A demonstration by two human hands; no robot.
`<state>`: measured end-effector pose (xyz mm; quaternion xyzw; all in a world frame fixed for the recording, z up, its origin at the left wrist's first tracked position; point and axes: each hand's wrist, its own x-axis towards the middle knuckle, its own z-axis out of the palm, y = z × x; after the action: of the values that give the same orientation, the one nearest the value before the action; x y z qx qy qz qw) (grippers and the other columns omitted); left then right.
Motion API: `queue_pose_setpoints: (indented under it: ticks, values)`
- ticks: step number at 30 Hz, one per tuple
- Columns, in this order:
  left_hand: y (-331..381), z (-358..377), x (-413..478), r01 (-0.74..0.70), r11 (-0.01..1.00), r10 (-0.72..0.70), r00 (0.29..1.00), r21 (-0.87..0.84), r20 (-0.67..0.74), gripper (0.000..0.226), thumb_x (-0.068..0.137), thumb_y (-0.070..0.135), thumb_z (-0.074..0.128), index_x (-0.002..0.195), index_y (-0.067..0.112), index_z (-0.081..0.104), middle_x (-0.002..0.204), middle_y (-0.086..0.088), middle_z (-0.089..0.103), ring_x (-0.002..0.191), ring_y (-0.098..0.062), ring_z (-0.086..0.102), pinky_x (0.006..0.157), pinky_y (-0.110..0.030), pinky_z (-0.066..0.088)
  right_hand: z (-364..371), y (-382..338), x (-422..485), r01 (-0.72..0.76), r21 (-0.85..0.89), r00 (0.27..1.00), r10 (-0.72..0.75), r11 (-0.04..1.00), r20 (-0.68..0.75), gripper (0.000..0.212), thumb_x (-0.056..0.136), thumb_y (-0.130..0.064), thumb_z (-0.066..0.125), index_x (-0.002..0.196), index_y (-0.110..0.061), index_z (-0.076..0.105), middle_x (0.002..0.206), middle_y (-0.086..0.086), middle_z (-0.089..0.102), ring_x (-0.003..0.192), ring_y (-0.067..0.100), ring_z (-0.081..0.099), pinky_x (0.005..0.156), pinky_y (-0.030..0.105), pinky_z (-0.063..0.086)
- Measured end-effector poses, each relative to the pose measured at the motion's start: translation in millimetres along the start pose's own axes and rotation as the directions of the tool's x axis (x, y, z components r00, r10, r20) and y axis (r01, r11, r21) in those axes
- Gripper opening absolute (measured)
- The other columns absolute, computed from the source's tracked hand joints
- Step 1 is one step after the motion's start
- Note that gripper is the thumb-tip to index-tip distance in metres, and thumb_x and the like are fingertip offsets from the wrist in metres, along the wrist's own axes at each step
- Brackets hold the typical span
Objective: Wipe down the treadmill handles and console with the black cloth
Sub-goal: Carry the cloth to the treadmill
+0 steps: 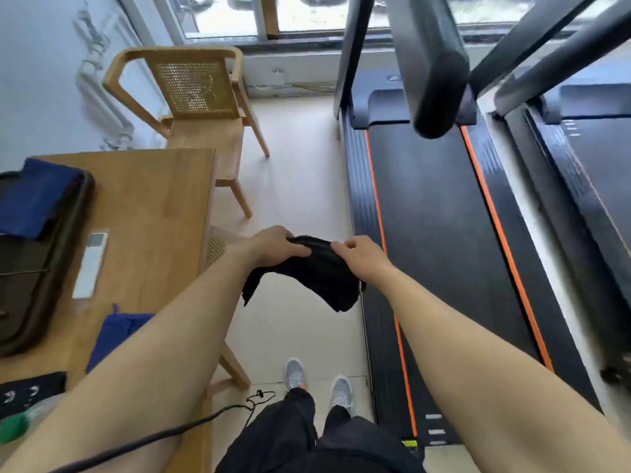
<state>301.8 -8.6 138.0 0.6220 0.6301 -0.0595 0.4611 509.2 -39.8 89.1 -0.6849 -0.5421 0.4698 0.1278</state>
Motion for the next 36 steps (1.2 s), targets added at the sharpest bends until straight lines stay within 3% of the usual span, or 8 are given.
queue_pose_setpoints:
  ticks: [5, 9, 14, 19, 22, 26, 31, 36]
  values:
    - [72.1, 78.0, -9.1, -0.138, 0.973, 0.122, 0.988, 0.185, 0.097, 0.036, 0.088, 0.049, 0.065, 0.092, 0.013, 0.07, 0.086, -0.004, 0.07, 0.076, -0.016, 0.062, 0.064, -0.028, 0.044, -41.7, 84.5, -73.8, -0.107, 0.085, 0.984, 0.118, 0.991, -0.134, 0.043, 0.097, -0.046, 0.052, 0.069, -0.014, 0.049, 0.067, 0.003, 0.051, 0.064, 0.022, 0.048, 0.057, 0.033, 0.035]
    - [117.2, 141.5, -15.1, -0.263, 0.926, 0.212, 0.956, 0.271, 0.202, 0.041, 0.092, 0.051, 0.06, 0.095, 0.012, 0.071, 0.092, -0.004, 0.068, 0.088, -0.022, 0.064, 0.074, -0.033, 0.044, -68.1, 143.9, -135.8, -0.208, 0.157, 0.941, 0.241, 0.965, -0.238, 0.048, 0.096, -0.049, 0.054, 0.077, -0.005, 0.06, 0.074, 0.006, 0.062, 0.07, 0.024, 0.058, 0.058, 0.033, 0.042]
    - [153.0, 223.8, -32.6, -0.403, 0.872, 0.315, 0.896, 0.278, 0.312, 0.045, 0.094, 0.056, 0.054, 0.074, 0.017, 0.065, 0.079, 0.0, 0.066, 0.08, -0.021, 0.063, 0.07, -0.034, 0.043, -81.8, 210.8, -216.3, -0.296, 0.205, 0.881, 0.35, 0.933, -0.319, 0.046, 0.098, -0.049, 0.051, 0.07, -0.013, 0.048, 0.07, 0.004, 0.055, 0.065, 0.022, 0.054, 0.056, 0.033, 0.04]
    - [188.1, 302.6, -56.6, -0.474, 0.821, 0.332, 0.85, 0.318, 0.409, 0.055, 0.097, 0.059, 0.046, 0.097, 0.011, 0.072, 0.102, -0.008, 0.071, 0.099, -0.028, 0.065, 0.092, -0.04, 0.048, -91.9, 268.9, -283.0, -0.356, 0.249, 0.824, 0.428, 0.901, -0.37, 0.046, 0.099, -0.05, 0.049, 0.071, -0.014, 0.056, 0.071, 0.001, 0.061, 0.068, 0.02, 0.059, 0.058, 0.033, 0.04]
    - [212.4, 341.9, -75.7, -0.474, 0.827, 0.32, 0.84, 0.304, 0.438, 0.056, 0.098, 0.059, 0.043, 0.111, 0.012, 0.071, 0.112, -0.005, 0.069, 0.106, -0.026, 0.063, 0.099, -0.042, 0.046, -100.8, 299.7, -315.9, -0.368, 0.27, 0.802, 0.45, 0.89, -0.393, 0.047, 0.099, -0.049, 0.049, 0.066, -0.016, 0.049, 0.064, -0.001, 0.054, 0.062, 0.018, 0.055, 0.058, 0.032, 0.039]
    - [243.1, 388.3, -91.7, -0.469, 0.836, 0.323, 0.841, 0.285, 0.435, 0.055, 0.098, 0.059, 0.041, 0.112, 0.014, 0.07, 0.113, -0.001, 0.069, 0.106, -0.023, 0.063, 0.102, -0.041, 0.045, -120.9, 343.7, -345.5, -0.361, 0.27, 0.806, 0.444, 0.893, -0.391, 0.047, 0.1, -0.048, 0.048, 0.065, -0.016, 0.043, 0.06, 0.0, 0.048, 0.057, 0.019, 0.05, 0.056, 0.031, 0.037]
    - [279.5, 452.6, -109.1, -0.417, 0.86, 0.3, 0.88, 0.295, 0.369, 0.054, 0.102, 0.057, 0.036, 0.117, 0.016, 0.069, 0.114, -0.001, 0.068, 0.105, -0.023, 0.062, 0.097, -0.037, 0.045, -159.9, 404.9, -367.0, -0.303, 0.215, 0.854, 0.364, 0.929, -0.372, 0.046, 0.101, -0.044, 0.048, 0.065, -0.017, 0.038, 0.063, 0.0, 0.043, 0.059, 0.018, 0.044, 0.055, 0.031, 0.034]
    - [309.2, 517.3, -133.4, -0.294, 0.913, 0.241, 0.948, 0.282, 0.21, 0.059, 0.1, 0.06, 0.035, 0.124, 0.015, 0.067, 0.121, -0.004, 0.066, 0.107, -0.025, 0.06, 0.099, -0.04, 0.045, -211.0, 463.3, -383.1, -0.216, 0.101, 0.929, 0.237, 0.971, -0.284, 0.045, 0.1, -0.045, 0.046, 0.067, -0.017, 0.037, 0.065, 0.003, 0.04, 0.059, 0.019, 0.042, 0.058, 0.034, 0.033]
